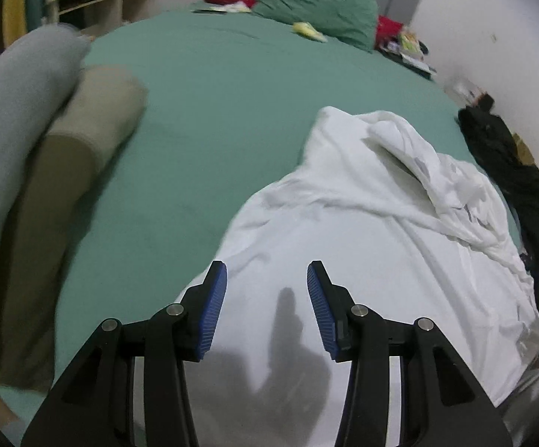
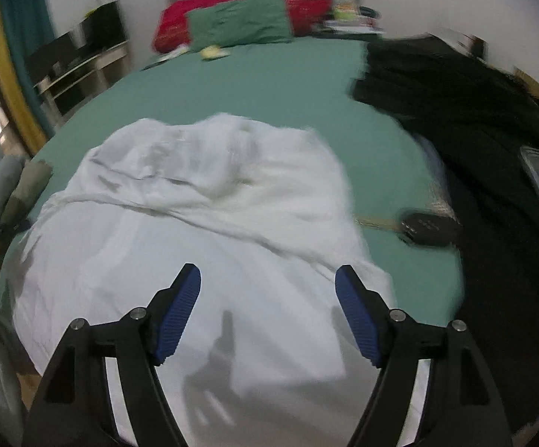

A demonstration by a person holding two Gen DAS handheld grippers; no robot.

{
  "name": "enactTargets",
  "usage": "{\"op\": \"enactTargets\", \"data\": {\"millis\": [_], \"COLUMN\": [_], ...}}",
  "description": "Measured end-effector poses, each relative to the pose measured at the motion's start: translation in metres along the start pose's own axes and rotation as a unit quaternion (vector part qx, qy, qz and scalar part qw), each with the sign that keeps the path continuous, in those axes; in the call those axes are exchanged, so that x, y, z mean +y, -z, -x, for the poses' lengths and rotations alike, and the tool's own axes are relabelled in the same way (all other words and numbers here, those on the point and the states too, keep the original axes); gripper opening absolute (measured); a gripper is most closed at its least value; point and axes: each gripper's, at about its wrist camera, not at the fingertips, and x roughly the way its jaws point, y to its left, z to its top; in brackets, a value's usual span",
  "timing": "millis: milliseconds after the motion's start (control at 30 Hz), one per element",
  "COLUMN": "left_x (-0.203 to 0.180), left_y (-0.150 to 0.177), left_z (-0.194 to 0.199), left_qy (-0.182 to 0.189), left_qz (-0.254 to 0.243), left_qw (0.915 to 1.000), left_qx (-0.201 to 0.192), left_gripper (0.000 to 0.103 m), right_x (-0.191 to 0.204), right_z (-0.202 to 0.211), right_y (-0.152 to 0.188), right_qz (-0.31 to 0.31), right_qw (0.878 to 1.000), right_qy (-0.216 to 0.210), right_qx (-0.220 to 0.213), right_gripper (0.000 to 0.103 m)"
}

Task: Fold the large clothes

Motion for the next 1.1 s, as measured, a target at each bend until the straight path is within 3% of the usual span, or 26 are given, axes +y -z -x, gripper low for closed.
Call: {"op": "enactTargets", "data": {"millis": [200,300,400,467,633,767,800,833,867,900,933,1000,1100], "left_x": [0.024,0.033,0.046,0.048,0.032,0.017,0.014,0.010,0.005,0.000,-0.006,-0.016,-0.023], "left_y": [0.015,0.020,0.026,0.029,0.039,0.052,0.055,0.057,0.059,0.061,0.063,0.065,0.068], "left_z": [0.018,0.025,0.019,0.011,0.006,0.009,0.010,0.011,0.012,0.013,0.014,0.016,0.035], "left_qy": [-0.030,-0.043,-0.033,-0.023,-0.051,-0.034,-0.027,-0.020,-0.011,-0.003,-0.002,-0.013,0.015], "left_qz": [-0.007,-0.019,-0.026,-0.027,-0.069,-0.102,-0.109,-0.117,-0.126,-0.137,-0.150,-0.171,-0.169], "left_qw": [0.9995,0.9989,0.9979,0.9963,0.9929,0.9896,0.9889,0.9881,0.9871,0.9856,0.9836,0.9809,0.9826], "left_qx": [0.003,0.007,0.049,0.078,0.083,0.095,0.097,0.098,0.098,0.098,0.099,0.091,0.075], "left_gripper": [0.054,0.055,0.058,0.059,0.059,0.059,0.055,0.039,0.031,0.012,0.007,0.005,0.005], "right_x": [-0.057,-0.079,-0.089,-0.095,-0.114,-0.102,-0.098,-0.091,-0.088,-0.086,-0.085,-0.082,-0.076], "right_z": [0.021,0.018,0.002,0.001,0.004,0.007,0.009,0.010,0.011,0.012,0.014,0.017,0.021], "right_y": [0.032,0.044,0.052,0.050,0.056,0.058,0.059,0.060,0.061,0.062,0.063,0.065,0.067], "right_qz": [-0.053,-0.075,-0.081,-0.079,-0.119,-0.082,-0.069,-0.058,-0.052,-0.048,-0.044,-0.042,-0.032], "right_qw": [0.998,0.995,0.987,0.987,0.981,0.987,0.988,0.990,0.990,0.991,0.992,0.992,0.992], "right_qy": [0.018,-0.006,-0.045,-0.056,-0.095,-0.073,-0.061,-0.048,-0.039,-0.031,-0.024,-0.027,-0.047], "right_qx": [0.032,0.070,0.132,0.131,0.118,0.121,0.122,0.122,0.122,0.121,0.120,0.116,0.113], "right_gripper": [0.075,0.075,0.075,0.075,0.075,0.075,0.071,0.063,0.058,0.045,0.031,0.009,0.006]}}
